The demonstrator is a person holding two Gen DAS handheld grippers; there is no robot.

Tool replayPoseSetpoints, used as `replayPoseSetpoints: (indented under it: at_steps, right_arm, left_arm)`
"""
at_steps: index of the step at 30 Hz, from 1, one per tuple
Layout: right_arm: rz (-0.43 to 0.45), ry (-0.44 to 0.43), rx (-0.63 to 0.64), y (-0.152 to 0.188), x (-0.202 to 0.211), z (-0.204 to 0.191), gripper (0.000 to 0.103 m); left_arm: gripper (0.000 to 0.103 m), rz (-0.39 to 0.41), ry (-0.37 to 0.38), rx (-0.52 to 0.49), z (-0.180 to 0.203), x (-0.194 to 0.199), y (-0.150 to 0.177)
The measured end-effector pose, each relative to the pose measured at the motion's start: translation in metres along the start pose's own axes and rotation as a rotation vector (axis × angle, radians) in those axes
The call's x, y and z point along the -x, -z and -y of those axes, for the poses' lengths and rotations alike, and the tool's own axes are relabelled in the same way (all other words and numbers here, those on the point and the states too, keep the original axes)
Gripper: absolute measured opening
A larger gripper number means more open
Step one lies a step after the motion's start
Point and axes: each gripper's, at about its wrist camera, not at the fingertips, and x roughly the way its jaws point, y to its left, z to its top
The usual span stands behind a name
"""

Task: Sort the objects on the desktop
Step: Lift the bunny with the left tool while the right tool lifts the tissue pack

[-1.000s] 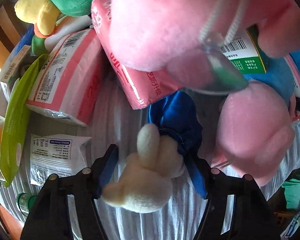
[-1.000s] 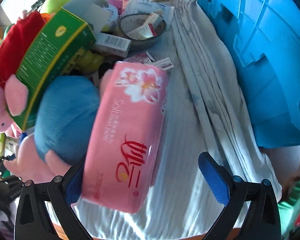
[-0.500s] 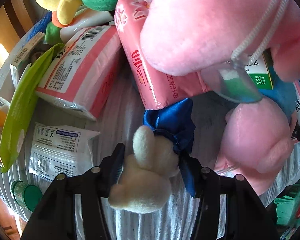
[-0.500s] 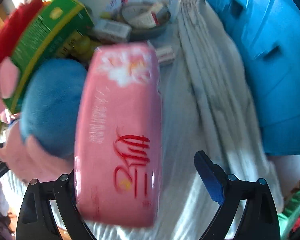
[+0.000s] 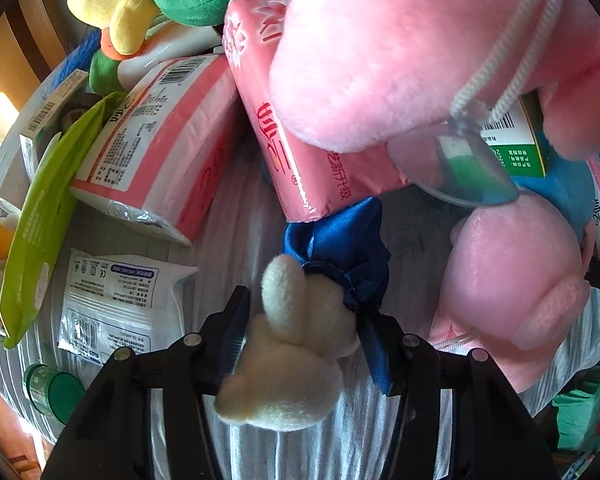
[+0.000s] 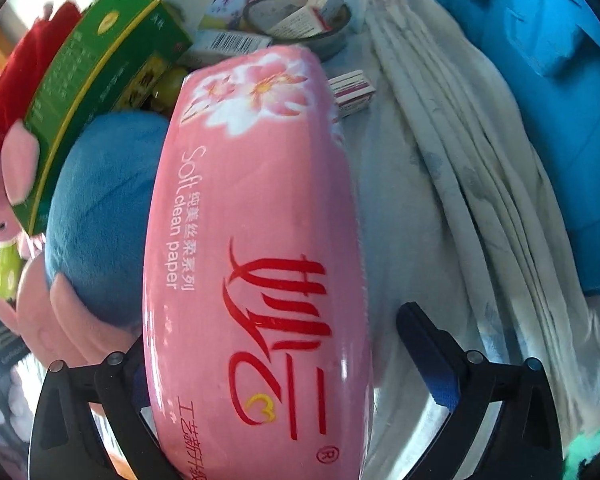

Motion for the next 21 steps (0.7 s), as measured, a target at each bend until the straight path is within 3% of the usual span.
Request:
replayPoseSetpoints:
  at_steps: [2,3,5,8,14,21]
  right_arm:
    - [0.011,0.017,-0.022,0.004,0.008,0.002,0.093]
    - [0.039,0.027,-0.018,0.008,0.016,0.002,0.080]
    - [0.103,0.055,0.008,0.016,0.033,-0.002,0.073]
    - [0.156,0.085,0.025,0.022,0.050,-0.004,0.050]
    - [0.204,0.076,0.035,0.044,0.080,-0.011,0.049]
    - [0.326,0.034,0.084,0.043,0.127,-0.039,0.049]
  left_arm:
    - [0.048,0.002,0.015,0.011,0.001,0.003,0.002]
    - [0.048,0.005,0.017,0.013,0.001,0.005,0.003]
    - [0.048,0.017,0.018,0.014,0.002,0.010,0.006]
    - [0.046,0.029,0.015,0.023,0.002,0.017,0.009]
    - [0.044,0.103,0.028,0.034,0.005,0.052,0.018]
    - [0.043,0.274,-0.004,0.031,-0.005,0.117,0.011]
